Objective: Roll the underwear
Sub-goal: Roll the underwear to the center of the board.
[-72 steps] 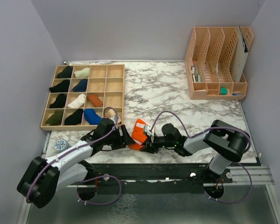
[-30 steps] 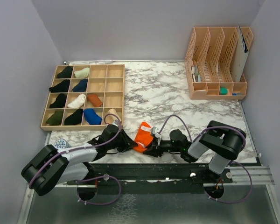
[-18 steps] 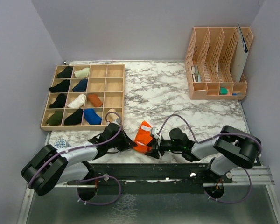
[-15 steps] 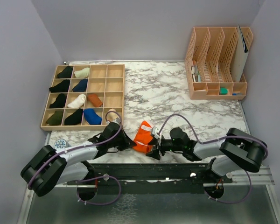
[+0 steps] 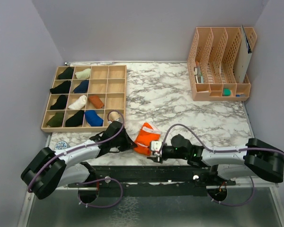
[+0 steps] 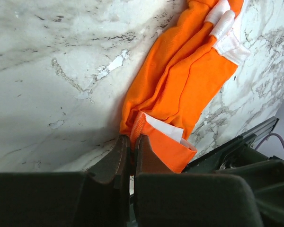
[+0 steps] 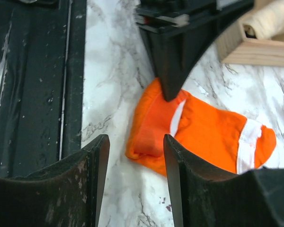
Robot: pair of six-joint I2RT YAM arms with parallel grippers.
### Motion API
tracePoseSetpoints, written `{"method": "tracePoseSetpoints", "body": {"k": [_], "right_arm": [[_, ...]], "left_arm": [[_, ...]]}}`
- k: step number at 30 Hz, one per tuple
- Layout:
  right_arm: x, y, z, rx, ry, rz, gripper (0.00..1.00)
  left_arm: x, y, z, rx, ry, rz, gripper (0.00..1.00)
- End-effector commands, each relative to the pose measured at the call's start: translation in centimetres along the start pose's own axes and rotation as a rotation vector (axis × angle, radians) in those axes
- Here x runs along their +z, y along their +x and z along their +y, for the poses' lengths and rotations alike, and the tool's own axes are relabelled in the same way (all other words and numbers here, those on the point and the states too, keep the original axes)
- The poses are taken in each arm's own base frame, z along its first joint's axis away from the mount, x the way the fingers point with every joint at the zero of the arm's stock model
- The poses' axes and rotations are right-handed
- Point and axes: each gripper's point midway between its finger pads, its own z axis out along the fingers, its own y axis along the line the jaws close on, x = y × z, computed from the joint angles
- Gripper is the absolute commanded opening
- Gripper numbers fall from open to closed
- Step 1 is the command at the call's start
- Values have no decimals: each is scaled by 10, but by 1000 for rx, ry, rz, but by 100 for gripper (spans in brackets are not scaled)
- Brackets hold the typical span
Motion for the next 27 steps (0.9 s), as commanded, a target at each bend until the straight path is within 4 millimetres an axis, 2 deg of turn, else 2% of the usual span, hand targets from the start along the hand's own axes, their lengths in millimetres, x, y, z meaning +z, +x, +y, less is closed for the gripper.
{"method": "tracePoseSetpoints", "body": {"k": [1,7,12,19,22,25,27], "right_arm": [[7,7,-4,-194,54,94,51],[32,15,11,-282,58,158,51],[43,24,2,-309,120,215,50],[44,50,-3,-320,159,304,44],[42,64,-1,-327,160,343,37],[37,74,-2,-326,182,376,37],[33,80,-5,-330,206,397,41]], "left_arm": [[-2,-1,8,-30,-68,8,0],[-4,1,7,-64,-87,19,0],[-7,1,2,-75,-78,23,0],[-8,4,3,-81,-80,34,0],[-9,5,4,-83,-80,38,0],[-9,5,5,-85,-81,35,0],[-9,5,6,-84,-83,37,0]]}}
